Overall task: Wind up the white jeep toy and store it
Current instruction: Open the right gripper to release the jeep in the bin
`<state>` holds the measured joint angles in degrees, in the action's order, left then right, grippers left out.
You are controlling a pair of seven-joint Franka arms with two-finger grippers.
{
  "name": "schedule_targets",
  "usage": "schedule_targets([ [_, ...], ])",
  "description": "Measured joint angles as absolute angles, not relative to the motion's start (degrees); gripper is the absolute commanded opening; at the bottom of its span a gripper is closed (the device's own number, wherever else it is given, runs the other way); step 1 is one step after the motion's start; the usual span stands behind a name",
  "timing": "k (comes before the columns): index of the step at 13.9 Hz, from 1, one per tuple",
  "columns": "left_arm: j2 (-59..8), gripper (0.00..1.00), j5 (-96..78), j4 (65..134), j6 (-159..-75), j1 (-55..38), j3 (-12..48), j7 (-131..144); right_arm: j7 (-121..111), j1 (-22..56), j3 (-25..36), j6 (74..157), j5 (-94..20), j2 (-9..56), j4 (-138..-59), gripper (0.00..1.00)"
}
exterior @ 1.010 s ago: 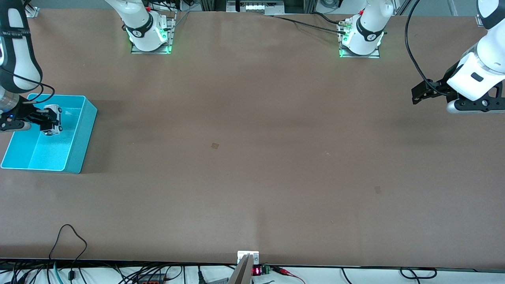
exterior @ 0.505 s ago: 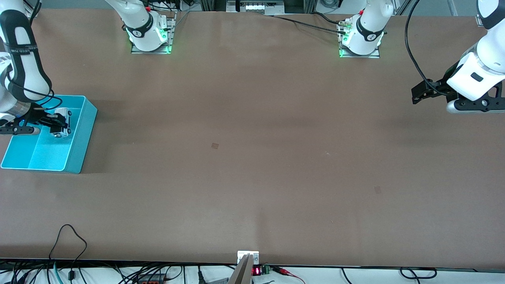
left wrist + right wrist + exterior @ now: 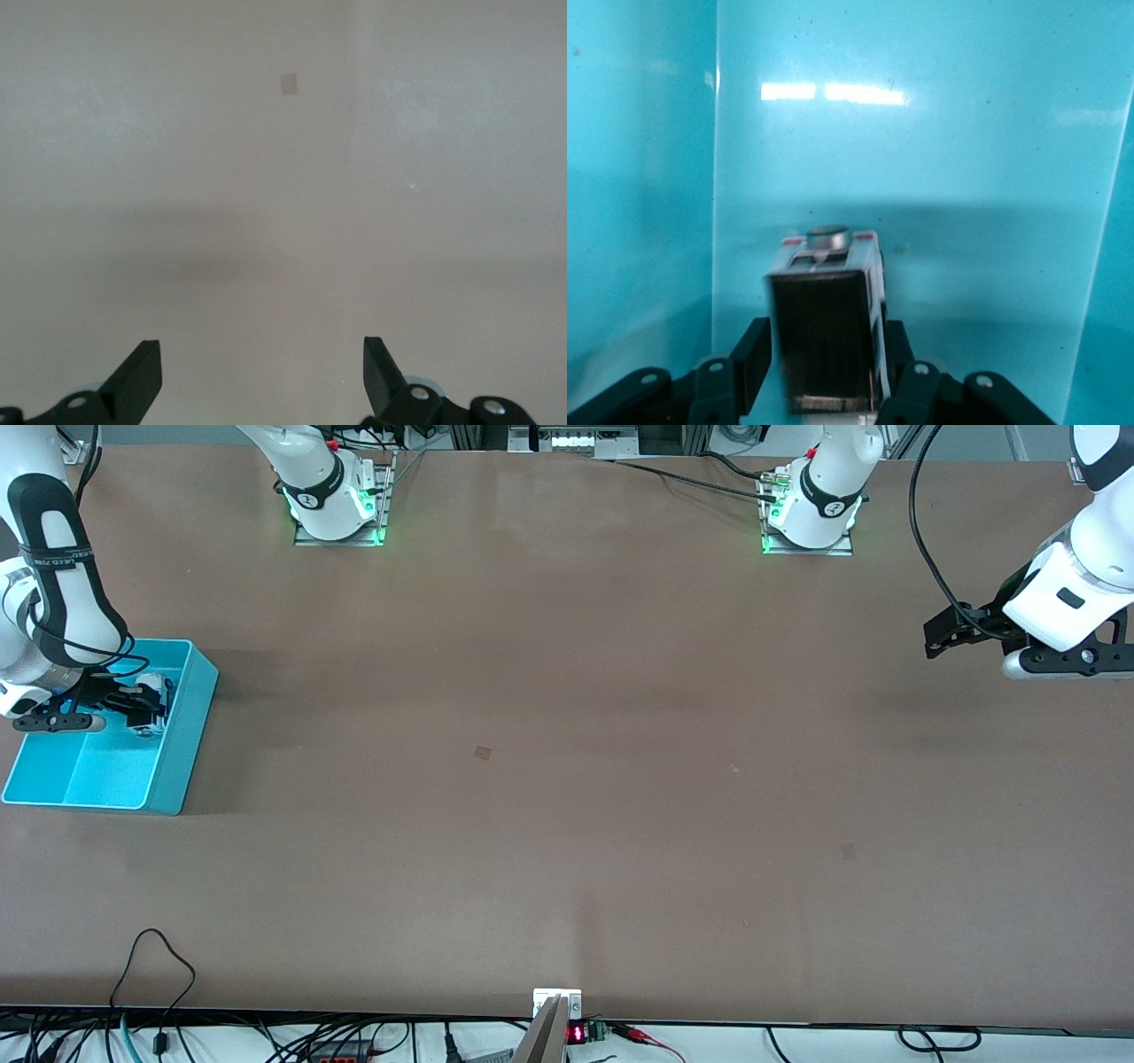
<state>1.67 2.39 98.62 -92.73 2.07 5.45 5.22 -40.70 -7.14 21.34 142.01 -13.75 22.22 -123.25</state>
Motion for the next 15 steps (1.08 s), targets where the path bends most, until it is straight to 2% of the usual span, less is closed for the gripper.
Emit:
schedule_targets([
  [4,1.67,1.00,2.39,98.62,-92.69,2.06,5.45,5.22,-42.02,-7.12,21.02,142.00,-13.75,21.54,-122.44,1.00],
  [8,1.67,1.00,2.39,98.61,-92.66,2.06,5.46,5.22,-44.70,-6.43,20.46,141.25,-13.75,17.61,-121.13,1.00],
  [12,1.67,1.00,2.39,98.60,-92.65,2.05,5.47,5.22,-45.12,-1.88,20.18,137.19,-13.75,12.66,-119.66,1.00],
  [15,1.67,1.00,2.39,98.60,-92.64,2.05,5.47,5.22,-45.11,0.77,20.13,134.54,-13.75,11.64,-117.40,1.00],
])
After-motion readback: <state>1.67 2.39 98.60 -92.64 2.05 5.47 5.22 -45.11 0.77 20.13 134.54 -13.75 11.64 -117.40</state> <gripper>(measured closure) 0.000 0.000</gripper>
